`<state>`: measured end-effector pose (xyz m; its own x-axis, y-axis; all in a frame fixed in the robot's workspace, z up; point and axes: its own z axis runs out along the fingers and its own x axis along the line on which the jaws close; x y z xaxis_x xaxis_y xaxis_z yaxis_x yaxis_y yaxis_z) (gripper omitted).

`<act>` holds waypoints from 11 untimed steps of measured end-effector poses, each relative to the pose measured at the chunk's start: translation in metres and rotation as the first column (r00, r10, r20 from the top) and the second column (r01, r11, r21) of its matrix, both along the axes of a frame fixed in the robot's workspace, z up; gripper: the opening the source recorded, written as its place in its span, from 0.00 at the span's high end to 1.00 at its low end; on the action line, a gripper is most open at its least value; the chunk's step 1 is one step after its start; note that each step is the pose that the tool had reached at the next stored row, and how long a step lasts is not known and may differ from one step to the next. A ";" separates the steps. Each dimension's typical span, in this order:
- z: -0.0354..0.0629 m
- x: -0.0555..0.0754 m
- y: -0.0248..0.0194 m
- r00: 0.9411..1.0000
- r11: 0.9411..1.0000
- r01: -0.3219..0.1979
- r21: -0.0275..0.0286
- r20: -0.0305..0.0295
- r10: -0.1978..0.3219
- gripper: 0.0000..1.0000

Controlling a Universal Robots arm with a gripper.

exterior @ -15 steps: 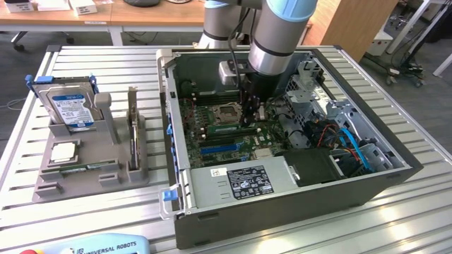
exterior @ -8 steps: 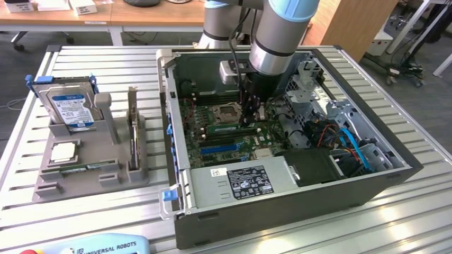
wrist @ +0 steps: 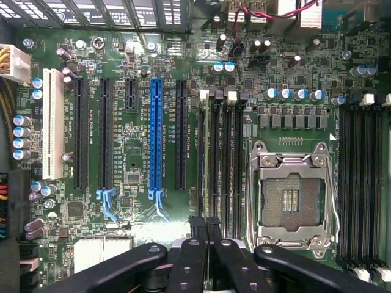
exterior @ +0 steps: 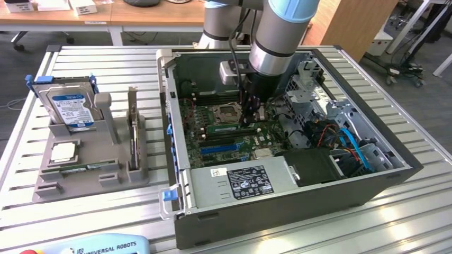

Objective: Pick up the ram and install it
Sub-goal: 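Insert the ram into the slot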

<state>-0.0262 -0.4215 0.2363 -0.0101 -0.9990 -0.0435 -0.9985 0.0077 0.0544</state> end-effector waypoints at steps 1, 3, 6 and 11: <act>-0.0003 0.000 0.0000 1.000 1.000 0.000 0.000 0.000 0.000 0.89; -0.0003 0.000 0.0000 1.000 1.000 0.000 0.000 0.000 0.000 0.89; -0.0013 0.000 0.0001 1.000 1.000 0.000 0.001 0.000 0.000 0.89; -0.0017 0.000 0.0000 1.000 1.000 0.000 0.000 0.000 0.000 0.89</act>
<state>-0.0262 -0.4214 0.2347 -0.0102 -0.9990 -0.0439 -0.9985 0.0078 0.0544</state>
